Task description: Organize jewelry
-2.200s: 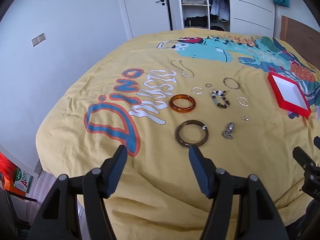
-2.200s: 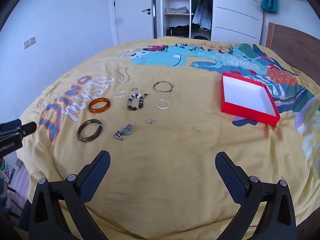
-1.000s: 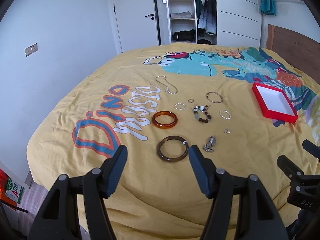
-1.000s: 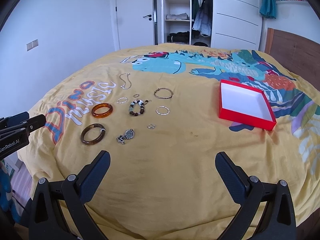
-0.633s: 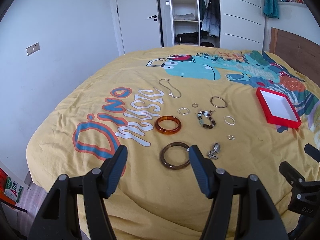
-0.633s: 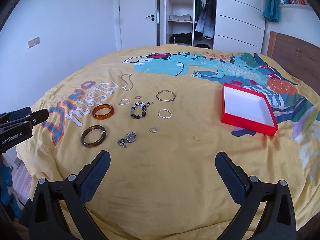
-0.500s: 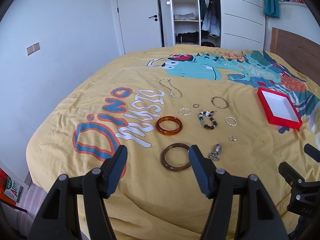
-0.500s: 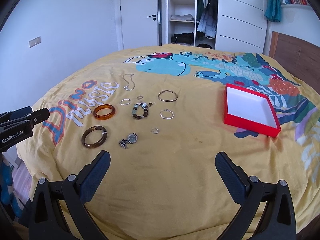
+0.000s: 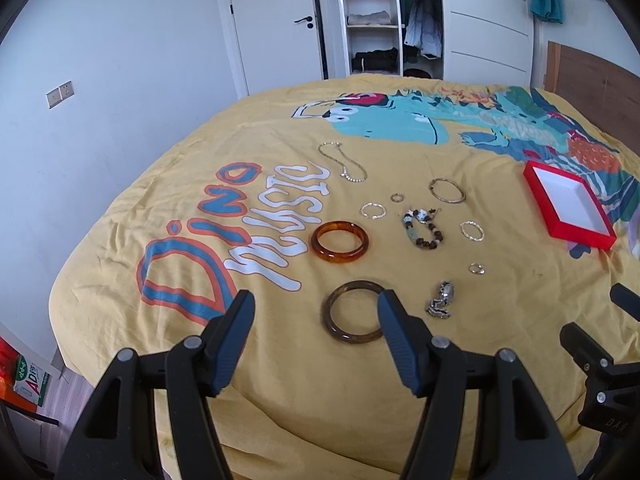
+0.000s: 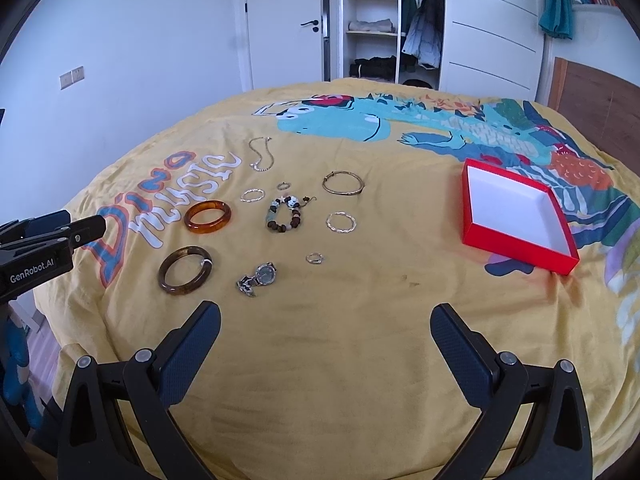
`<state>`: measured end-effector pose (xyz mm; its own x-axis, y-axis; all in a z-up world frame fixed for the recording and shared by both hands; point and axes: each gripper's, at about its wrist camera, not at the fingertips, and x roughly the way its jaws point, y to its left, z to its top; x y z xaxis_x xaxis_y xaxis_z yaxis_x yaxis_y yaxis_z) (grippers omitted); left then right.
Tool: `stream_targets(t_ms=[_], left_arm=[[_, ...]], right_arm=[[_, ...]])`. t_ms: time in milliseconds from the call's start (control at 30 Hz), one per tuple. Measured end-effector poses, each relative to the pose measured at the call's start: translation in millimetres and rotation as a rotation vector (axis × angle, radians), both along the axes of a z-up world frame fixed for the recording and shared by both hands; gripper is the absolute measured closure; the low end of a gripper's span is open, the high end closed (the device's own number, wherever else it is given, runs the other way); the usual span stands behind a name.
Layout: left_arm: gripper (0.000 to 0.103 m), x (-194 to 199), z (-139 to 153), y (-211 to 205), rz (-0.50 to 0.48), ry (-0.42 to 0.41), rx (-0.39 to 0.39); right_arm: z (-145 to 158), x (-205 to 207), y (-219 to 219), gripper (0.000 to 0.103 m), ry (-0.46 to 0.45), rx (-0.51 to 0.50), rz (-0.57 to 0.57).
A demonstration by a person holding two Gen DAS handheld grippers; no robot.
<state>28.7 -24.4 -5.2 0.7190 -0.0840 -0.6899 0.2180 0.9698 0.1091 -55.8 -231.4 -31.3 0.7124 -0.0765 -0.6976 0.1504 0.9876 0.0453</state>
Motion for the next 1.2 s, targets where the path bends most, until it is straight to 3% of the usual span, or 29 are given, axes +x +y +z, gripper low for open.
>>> stream_targets(t_ms=[633,733,1200], left_arm=[[0.041,12,-17,-24,-0.043,0.045,0.048],[0.041,17,-23,-21,-0.044,0.062,0.042],[0.041,56,-66,8,0.022,0.204,-0.001]], right_arm=[[-20,9,-14,0.001,0.051,0.043,-0.004],[-24,15,-15,0.005,0.067,0.060,0.006],[-55,52,-5,0.042,0.148,0.195,0.110]])
